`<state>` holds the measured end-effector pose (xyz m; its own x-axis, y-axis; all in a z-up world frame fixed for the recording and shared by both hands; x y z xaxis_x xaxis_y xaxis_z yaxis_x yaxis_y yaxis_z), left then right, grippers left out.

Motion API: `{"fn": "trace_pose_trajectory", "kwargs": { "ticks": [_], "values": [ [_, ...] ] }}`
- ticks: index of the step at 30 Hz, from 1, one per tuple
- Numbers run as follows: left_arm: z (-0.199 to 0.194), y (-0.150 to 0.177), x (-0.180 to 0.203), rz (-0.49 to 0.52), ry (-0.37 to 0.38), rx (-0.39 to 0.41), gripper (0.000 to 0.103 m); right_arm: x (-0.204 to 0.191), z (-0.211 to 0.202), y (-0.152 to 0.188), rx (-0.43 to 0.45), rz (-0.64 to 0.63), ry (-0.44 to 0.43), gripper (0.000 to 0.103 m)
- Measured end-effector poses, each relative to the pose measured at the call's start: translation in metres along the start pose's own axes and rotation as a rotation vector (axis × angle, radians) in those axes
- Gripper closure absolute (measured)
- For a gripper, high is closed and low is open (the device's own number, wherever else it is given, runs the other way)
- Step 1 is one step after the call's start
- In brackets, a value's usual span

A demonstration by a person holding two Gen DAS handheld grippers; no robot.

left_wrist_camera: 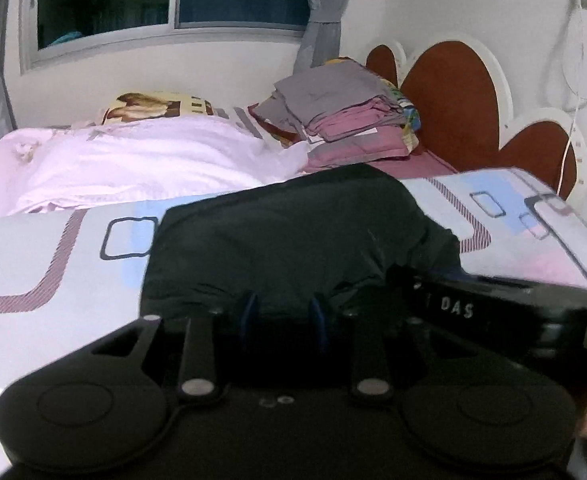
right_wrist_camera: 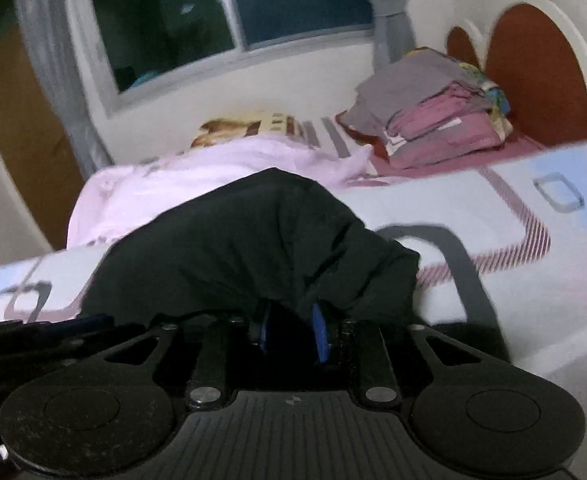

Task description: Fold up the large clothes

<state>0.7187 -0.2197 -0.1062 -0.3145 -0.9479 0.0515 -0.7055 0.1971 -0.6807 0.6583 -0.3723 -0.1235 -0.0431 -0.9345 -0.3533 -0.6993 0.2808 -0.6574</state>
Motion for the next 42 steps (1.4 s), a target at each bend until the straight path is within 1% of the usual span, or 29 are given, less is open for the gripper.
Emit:
{"fn": "trace_pose_trajectory", "kwargs": {
  "ticks": [2,5,6,8,10,12,14,15,16,18,19,20,21,22,23,25,28,29,32,34,36,39,40,41,42],
  "values": [
    [0.003,0.005,0.009,0.030,-0.014,0.014,0.075,0.007,0.003,0.009,0.028,0.004,-0.004,0.082],
    [0.009,0.013,0.012,0.030,-0.015,0.036,0.076,0.016,0.005,0.022,0.070,0.019,-0.015,0.082],
    [0.012,0.016,0.011,0.029,-0.011,0.049,0.076,0.017,0.006,0.028,0.104,0.025,-0.019,0.082],
    [0.019,0.019,0.009,0.014,-0.001,0.066,0.076,0.022,0.010,0.030,0.146,0.046,-0.028,0.082],
    [0.021,0.021,0.009,0.011,-0.002,0.070,0.076,0.020,0.012,0.029,0.153,0.031,-0.013,0.082],
    [0.019,0.020,0.012,0.026,-0.010,0.056,0.076,0.018,0.011,0.023,0.124,0.016,-0.011,0.082],
    [0.016,0.013,0.016,0.063,-0.014,0.018,0.075,0.020,0.012,0.016,0.072,0.000,-0.013,0.082],
    [0.013,0.010,0.016,0.078,-0.004,0.001,0.075,0.020,0.009,0.011,0.030,-0.014,-0.016,0.082],
    [0.008,0.008,0.014,0.087,0.014,-0.017,0.075,0.021,0.006,0.005,-0.012,-0.030,-0.020,0.082],
    [-0.014,0.003,0.009,0.062,0.062,-0.041,0.072,0.024,-0.008,-0.007,-0.091,-0.042,-0.026,0.081],
    [-0.028,0.003,0.007,0.038,0.090,-0.042,0.071,0.026,-0.017,-0.011,-0.117,-0.032,-0.040,0.081],
    [-0.041,0.006,0.008,0.035,0.101,-0.041,0.069,0.028,-0.035,-0.014,-0.124,-0.013,-0.056,0.081],
    [-0.053,0.011,0.010,0.052,0.103,-0.038,0.060,0.027,-0.051,-0.013,-0.109,-0.009,-0.077,0.081],
    [-0.066,0.019,0.014,0.070,0.097,-0.033,0.045,0.026,-0.066,-0.009,-0.098,-0.015,-0.101,0.081],
    [-0.074,0.027,0.016,0.081,0.097,-0.033,0.040,0.024,-0.078,-0.001,-0.110,-0.024,-0.117,0.081],
    [-0.086,0.046,0.020,0.092,0.109,-0.054,0.038,0.016,-0.096,0.022,-0.130,-0.048,-0.141,0.081],
    [-0.085,0.065,0.026,0.137,0.069,-0.053,0.038,0.013,-0.089,0.059,-0.198,-0.062,-0.111,0.081],
    [-0.080,0.068,0.025,0.137,0.060,-0.053,0.038,0.015,-0.086,0.068,-0.199,-0.045,-0.118,0.081],
    [-0.066,0.079,0.032,0.183,0.004,-0.038,0.038,0.019,-0.079,0.084,-0.175,-0.009,-0.109,0.082],
    [-0.061,0.083,0.037,0.202,-0.022,-0.040,0.038,0.018,-0.075,0.089,-0.173,-0.005,-0.093,0.082],
    [-0.062,0.081,0.037,0.204,-0.019,-0.052,0.038,0.014,-0.078,0.084,-0.202,-0.038,-0.078,0.082],
    [-0.072,0.068,0.036,0.216,0.001,-0.089,0.036,0.020,-0.087,0.069,-0.273,-0.031,-0.103,0.081],
    [-0.079,0.065,0.035,0.210,0.001,-0.086,0.034,0.022,-0.095,0.064,-0.264,-0.028,-0.106,0.081],
    [-0.088,0.063,0.035,0.209,-0.012,-0.077,0.032,0.025,-0.103,0.060,-0.235,-0.021,-0.111,0.080],
    [-0.096,0.061,0.034,0.215,-0.037,-0.062,0.024,0.031,-0.113,0.054,-0.195,-0.003,-0.105,0.049]
  ]
}}
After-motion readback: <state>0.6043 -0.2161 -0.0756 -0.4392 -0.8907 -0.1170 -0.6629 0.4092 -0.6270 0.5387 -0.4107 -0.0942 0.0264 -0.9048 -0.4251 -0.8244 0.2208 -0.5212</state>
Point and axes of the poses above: each gripper's, at about its wrist camera, not at the fingertips, and z roughly the way its jaws point, x to its right, y to its underside, the point moved 2 cm from there along z, roughly the way its jaws point, and after that the axes turned 6 degrees about -x, right-handed, at the moved point
